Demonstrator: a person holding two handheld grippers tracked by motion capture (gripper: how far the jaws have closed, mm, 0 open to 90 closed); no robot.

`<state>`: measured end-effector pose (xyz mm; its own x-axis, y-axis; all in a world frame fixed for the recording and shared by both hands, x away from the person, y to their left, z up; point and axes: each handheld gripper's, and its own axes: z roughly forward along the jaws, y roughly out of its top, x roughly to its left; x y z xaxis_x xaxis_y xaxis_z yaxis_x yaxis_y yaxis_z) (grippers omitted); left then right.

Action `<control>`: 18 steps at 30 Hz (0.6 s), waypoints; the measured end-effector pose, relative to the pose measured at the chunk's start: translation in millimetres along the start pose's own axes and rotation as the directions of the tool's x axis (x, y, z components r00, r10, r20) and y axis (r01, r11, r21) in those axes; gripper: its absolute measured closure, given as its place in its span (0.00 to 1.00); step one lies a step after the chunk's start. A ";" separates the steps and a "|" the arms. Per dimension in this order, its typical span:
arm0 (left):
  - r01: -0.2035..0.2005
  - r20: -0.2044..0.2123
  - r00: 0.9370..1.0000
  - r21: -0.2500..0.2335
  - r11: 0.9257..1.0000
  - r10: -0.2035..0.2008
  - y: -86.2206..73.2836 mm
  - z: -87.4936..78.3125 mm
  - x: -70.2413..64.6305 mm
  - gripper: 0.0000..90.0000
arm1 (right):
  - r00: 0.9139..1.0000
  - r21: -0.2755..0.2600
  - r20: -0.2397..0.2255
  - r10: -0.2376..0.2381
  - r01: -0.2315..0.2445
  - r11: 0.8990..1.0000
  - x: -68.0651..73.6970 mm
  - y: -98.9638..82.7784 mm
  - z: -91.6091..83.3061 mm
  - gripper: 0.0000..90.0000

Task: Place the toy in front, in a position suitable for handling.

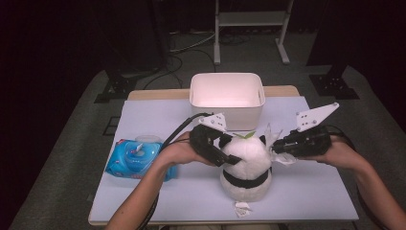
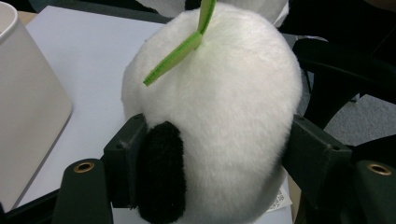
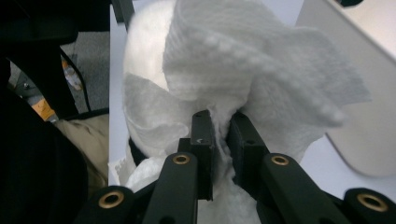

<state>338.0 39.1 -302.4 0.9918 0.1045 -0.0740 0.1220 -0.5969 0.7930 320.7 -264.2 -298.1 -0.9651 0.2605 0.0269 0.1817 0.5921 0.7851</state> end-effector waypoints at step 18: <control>-0.029 0.008 1.000 0.005 1.000 0.029 8.7 9.2 -4.1 0.33 | 0.996 0.054 0.012 -0.092 0.091 0.994 6.5 43.4 -6.7 0.89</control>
<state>335.3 26.2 -300.8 0.9952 0.0809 -0.0553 0.0931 -0.6033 0.7921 321.0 -241.8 -259.7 -0.9753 0.2145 -0.0530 0.1031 0.6540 0.7495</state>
